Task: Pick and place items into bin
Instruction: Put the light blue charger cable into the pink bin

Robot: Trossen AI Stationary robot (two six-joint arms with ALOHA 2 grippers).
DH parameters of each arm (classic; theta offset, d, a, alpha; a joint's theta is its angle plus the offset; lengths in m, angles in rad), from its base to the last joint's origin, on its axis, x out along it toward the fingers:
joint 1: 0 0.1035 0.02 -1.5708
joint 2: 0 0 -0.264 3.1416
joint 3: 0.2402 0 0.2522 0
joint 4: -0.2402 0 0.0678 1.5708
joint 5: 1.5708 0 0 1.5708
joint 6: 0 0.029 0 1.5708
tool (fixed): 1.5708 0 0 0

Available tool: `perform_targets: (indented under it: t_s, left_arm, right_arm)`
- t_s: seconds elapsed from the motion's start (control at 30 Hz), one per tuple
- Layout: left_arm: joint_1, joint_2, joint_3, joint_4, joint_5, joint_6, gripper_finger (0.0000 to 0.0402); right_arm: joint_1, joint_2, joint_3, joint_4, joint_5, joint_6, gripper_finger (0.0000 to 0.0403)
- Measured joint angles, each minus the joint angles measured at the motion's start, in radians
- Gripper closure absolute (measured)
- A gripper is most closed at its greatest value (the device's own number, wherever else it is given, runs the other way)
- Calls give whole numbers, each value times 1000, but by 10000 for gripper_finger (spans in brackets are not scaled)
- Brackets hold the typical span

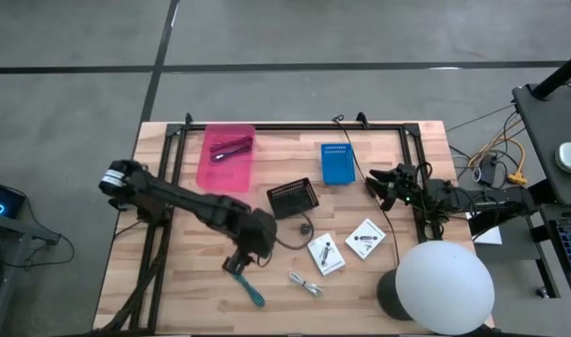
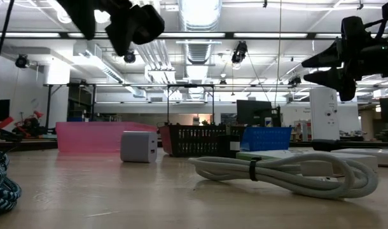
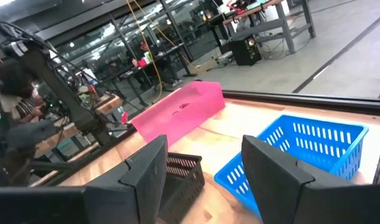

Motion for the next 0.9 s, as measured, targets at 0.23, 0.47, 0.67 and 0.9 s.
perform_targets:
  t_s: [0.23,0.47,0.67,0.9]
  left_arm:
    - [-54,70,-1,1,114,-74,222]
    - [-92,163,-2,2,122,-76,222]
    - [-124,226,-5,2,142,-76,222]
    - [-162,281,-34,7,136,-83,222]
  right_arm:
    - [0,0,0,0,-2,0,211]
    - [0,0,0,0,-7,0,211]
    - [0,0,0,0,-7,0,211]
    - [0,0,0,0,-7,0,211]
